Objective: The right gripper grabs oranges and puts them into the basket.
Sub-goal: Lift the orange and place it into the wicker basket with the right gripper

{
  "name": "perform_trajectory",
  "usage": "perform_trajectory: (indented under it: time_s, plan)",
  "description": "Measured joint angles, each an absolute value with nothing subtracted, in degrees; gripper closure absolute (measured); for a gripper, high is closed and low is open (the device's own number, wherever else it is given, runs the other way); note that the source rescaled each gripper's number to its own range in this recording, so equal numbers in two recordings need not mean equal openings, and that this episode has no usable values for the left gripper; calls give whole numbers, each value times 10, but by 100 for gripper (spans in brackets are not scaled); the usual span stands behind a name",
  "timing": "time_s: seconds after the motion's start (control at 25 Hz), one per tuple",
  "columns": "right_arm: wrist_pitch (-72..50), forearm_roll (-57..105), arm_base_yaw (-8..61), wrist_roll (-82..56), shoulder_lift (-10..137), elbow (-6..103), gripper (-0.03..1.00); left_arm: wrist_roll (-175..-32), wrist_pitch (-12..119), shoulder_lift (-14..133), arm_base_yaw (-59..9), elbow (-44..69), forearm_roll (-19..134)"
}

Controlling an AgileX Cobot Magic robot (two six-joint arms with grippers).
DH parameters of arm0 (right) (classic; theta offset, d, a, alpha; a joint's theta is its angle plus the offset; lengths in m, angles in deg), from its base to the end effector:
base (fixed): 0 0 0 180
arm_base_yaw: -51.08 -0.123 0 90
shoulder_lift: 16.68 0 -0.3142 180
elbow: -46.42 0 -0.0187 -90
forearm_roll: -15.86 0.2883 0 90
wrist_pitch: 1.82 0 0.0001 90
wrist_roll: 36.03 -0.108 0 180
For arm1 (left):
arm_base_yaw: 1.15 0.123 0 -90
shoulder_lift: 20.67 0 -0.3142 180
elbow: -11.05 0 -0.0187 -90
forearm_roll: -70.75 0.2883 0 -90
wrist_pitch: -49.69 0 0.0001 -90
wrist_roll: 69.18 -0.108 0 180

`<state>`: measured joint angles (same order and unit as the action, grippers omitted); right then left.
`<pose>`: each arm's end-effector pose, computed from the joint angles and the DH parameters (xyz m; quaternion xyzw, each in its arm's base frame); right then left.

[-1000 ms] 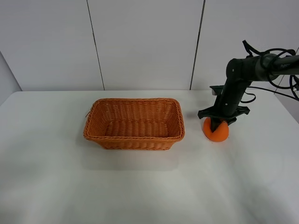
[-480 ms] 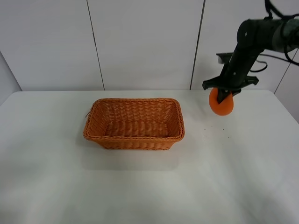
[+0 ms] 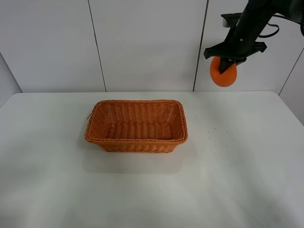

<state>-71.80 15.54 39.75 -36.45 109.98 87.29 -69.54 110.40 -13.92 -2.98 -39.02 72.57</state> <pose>0.5080 0.1012 0.3163 -0.0933 0.9733 0.0187 0.2091 0.0148 0.0025 0.2834 0.0158 0.8548 0.0092 0.5186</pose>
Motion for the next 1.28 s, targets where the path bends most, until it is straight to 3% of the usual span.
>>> perform_trajectory:
  time_s: [0.56, 0.88, 0.92, 1.0, 1.12, 1.2, 1.28]
  plan:
    - [-664, 159, 182, -372, 1147, 886, 97, -695, 1104, -139, -30, -390, 726]
    - [-606, 168, 145, -372, 1253, 886, 96, -695, 1104, -139, -30, -390, 726]
    - [-606, 169, 145, -373, 1260, 886, 91, -695, 1104, -139, -30, -390, 726]
    - [-607, 169, 145, -379, 1272, 886, 70, -695, 1104, -139, -30, -390, 726]
    - [-609, 169, 145, -382, 1274, 886, 21, -695, 1104, -139, -30, -390, 726]
    - [-609, 170, 145, -382, 1274, 886, 6, -695, 1104, -139, -30, -390, 726]
    - [-615, 171, 145, -382, 1270, 889, 0, -695, 1104, -139, -30, -390, 726]
